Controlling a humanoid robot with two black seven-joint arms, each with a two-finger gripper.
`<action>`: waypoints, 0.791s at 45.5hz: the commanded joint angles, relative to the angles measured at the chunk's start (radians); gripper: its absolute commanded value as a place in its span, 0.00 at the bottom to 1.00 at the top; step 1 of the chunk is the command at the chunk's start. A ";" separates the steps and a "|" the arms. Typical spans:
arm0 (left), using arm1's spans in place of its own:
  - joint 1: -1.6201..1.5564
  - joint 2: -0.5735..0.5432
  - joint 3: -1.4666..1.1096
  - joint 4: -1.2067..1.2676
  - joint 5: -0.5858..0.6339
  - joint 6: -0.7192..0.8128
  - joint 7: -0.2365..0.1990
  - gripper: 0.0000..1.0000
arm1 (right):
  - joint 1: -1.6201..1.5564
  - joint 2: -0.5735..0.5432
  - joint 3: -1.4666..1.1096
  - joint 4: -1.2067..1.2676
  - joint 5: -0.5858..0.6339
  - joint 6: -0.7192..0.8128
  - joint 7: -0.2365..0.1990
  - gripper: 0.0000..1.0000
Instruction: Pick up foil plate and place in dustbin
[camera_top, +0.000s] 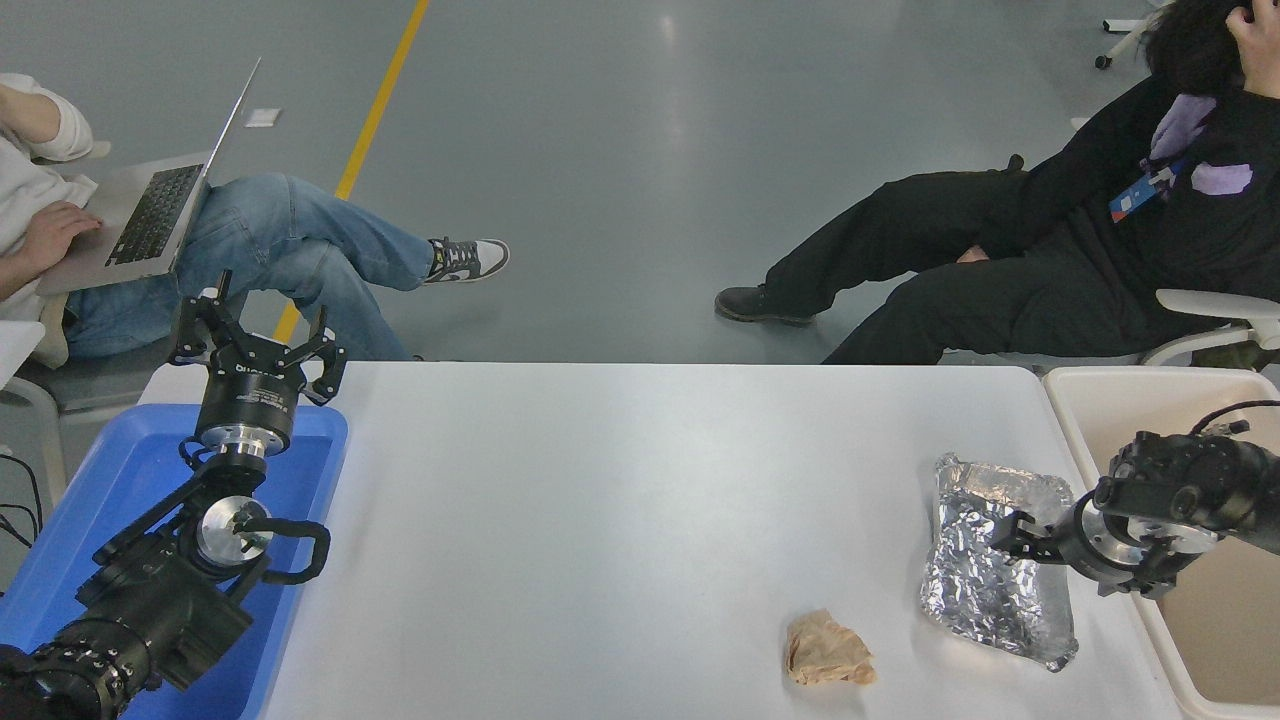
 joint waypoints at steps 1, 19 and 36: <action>0.000 0.000 0.000 -0.001 0.000 0.000 0.000 0.99 | -0.071 0.023 0.023 -0.045 0.001 -0.106 0.000 0.83; 0.000 0.000 0.000 -0.001 0.000 0.000 0.000 0.99 | -0.064 0.000 0.029 -0.034 0.028 -0.120 -0.002 0.00; -0.001 0.000 0.000 -0.001 0.000 0.000 0.000 0.99 | -0.052 -0.009 0.029 0.004 0.063 -0.114 0.000 0.00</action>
